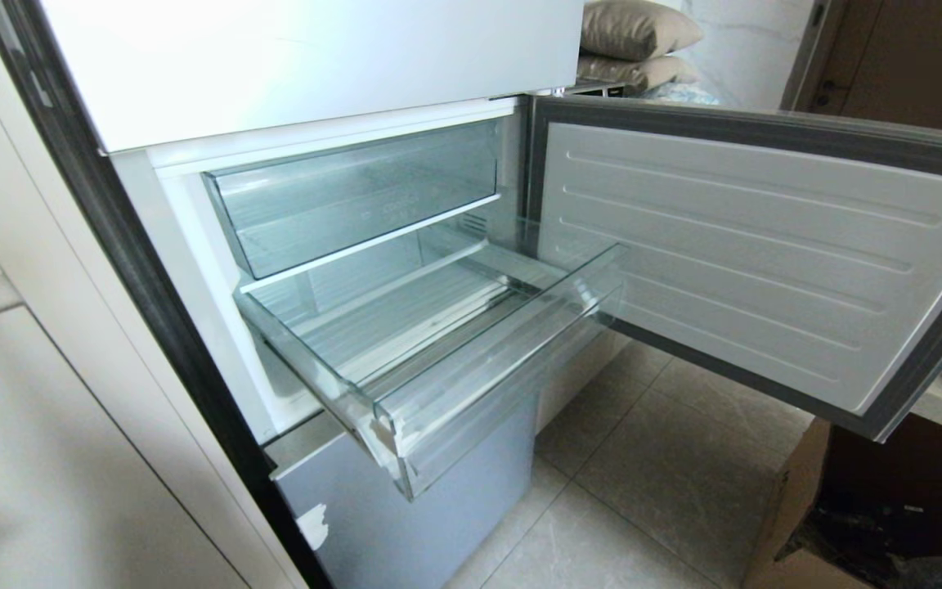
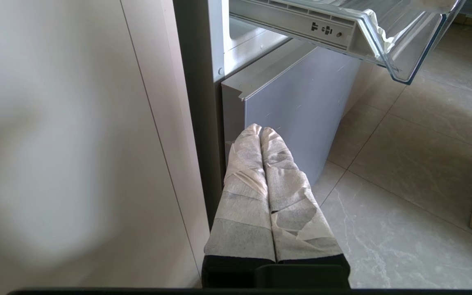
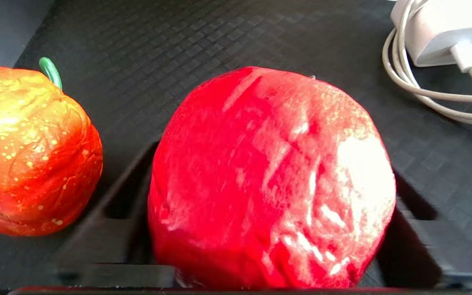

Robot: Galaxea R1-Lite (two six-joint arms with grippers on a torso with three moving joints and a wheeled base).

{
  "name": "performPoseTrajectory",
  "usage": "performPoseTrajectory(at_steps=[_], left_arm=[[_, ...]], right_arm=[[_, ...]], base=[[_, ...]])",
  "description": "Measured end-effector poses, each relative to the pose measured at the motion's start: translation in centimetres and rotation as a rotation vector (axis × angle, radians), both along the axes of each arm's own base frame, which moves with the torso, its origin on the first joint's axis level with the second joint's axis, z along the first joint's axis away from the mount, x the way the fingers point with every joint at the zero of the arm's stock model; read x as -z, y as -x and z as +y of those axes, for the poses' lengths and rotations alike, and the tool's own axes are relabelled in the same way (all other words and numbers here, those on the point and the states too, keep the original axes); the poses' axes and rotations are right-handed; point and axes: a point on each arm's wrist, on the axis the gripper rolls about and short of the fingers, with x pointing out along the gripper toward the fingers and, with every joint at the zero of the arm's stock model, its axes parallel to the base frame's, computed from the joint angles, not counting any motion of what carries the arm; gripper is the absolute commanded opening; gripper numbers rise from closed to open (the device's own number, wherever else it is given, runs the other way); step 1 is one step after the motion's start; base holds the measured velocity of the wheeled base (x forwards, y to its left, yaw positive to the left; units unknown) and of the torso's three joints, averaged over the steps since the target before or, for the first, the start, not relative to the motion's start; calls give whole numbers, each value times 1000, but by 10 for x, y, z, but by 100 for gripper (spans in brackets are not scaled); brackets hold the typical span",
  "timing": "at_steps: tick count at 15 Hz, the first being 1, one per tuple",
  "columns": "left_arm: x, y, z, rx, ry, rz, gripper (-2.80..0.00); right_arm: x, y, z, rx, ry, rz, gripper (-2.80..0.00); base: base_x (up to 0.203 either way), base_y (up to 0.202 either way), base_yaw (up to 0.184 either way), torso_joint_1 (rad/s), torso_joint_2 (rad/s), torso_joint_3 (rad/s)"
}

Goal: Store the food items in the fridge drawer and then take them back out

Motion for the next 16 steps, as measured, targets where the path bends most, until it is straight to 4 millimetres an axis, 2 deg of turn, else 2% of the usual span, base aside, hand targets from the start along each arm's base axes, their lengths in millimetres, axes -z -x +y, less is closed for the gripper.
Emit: performPoseTrajectory(at_steps=[5, 8, 11, 14, 16], left_arm=[[0, 0, 0, 0, 0, 0, -280], [0, 0, 0, 0, 0, 0, -280], [0, 0, 0, 0, 0, 0, -280], [0, 0, 0, 0, 0, 0, -280], [0, 0, 0, 0, 0, 0, -280]], right_arm=[[-1, 1, 2, -1, -9, -1, -280], [-17, 14, 23, -26, -20, -4, -280], [-51, 42, 70, -57, -24, -14, -280], [-82, 78, 143, -83, 15, -35, -280], [-86, 97, 196, -129, 53, -41, -280]], base=[[0, 0, 0, 0, 0, 0], [0, 0, 0, 0, 0, 0], [0, 0, 0, 0, 0, 0], [0, 0, 0, 0, 0, 0], [0, 0, 0, 0, 0, 0]])
